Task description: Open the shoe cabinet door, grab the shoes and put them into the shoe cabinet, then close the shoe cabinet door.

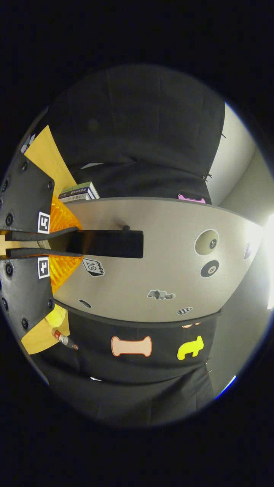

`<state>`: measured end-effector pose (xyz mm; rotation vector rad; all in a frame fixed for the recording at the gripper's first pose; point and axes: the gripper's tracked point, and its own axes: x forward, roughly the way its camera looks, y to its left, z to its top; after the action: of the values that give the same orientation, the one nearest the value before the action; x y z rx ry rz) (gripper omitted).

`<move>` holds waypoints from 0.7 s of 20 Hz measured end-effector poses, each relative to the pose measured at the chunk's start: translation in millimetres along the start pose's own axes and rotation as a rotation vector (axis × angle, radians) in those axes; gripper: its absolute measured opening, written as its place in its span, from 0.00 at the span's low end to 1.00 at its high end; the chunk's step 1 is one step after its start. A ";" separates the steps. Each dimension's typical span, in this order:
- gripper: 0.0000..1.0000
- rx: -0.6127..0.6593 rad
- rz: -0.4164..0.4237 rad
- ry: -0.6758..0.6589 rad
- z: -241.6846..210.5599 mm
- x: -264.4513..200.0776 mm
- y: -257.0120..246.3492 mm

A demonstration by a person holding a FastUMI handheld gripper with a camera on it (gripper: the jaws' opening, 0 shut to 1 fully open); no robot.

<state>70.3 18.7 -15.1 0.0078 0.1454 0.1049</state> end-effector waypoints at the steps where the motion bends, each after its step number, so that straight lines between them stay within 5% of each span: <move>1: 0.08 0.009 -0.006 0.004 -0.3 -5.0 -5.0; 8: 0.08 0.067 -0.053 0.062 -4.0 -35.2 -39.7; 14: 0.07 0.115 -0.183 0.046 -9.9 -60.7 -91.5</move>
<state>18.7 -78.7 -17.6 0.1065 0.1970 -0.0863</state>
